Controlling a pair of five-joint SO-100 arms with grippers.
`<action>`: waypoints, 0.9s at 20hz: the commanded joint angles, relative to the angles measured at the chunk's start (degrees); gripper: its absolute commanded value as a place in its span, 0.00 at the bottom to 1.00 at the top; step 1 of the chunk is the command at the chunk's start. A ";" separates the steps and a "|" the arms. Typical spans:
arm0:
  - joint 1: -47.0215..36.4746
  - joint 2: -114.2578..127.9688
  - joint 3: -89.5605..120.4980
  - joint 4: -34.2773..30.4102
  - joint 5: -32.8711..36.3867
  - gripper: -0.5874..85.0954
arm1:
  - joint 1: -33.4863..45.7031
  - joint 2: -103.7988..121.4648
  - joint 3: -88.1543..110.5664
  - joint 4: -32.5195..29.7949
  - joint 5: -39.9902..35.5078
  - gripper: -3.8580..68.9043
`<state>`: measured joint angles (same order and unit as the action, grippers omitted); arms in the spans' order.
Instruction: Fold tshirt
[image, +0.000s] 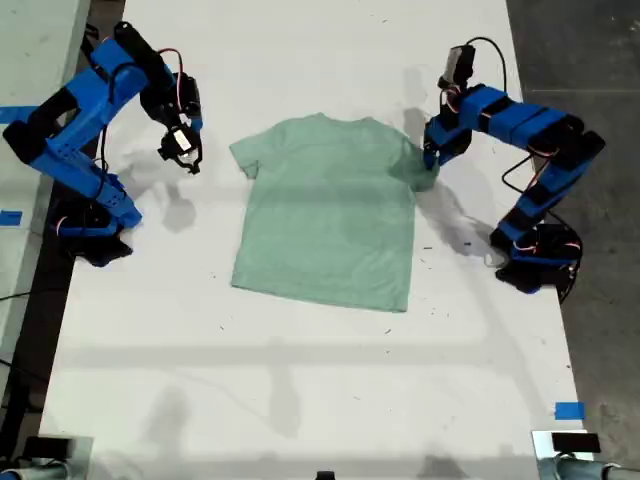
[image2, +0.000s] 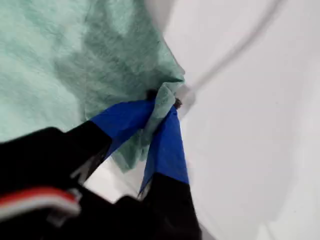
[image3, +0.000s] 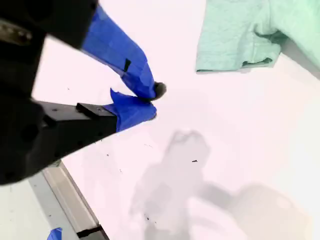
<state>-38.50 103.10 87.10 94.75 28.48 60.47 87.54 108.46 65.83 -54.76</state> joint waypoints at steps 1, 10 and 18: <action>1.67 0.18 -1.32 -0.79 -0.79 0.01 | -2.29 5.45 -9.14 4.92 0.97 0.03; 2.29 1.23 -0.18 -0.97 -1.14 0.01 | -17.84 6.86 -28.65 9.67 13.01 0.03; 3.43 1.41 0.00 -1.23 -2.02 0.01 | -25.66 -12.30 -31.38 -14.06 22.59 0.03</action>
<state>-36.74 103.10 87.36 94.04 27.25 36.04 78.40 80.33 58.27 -33.75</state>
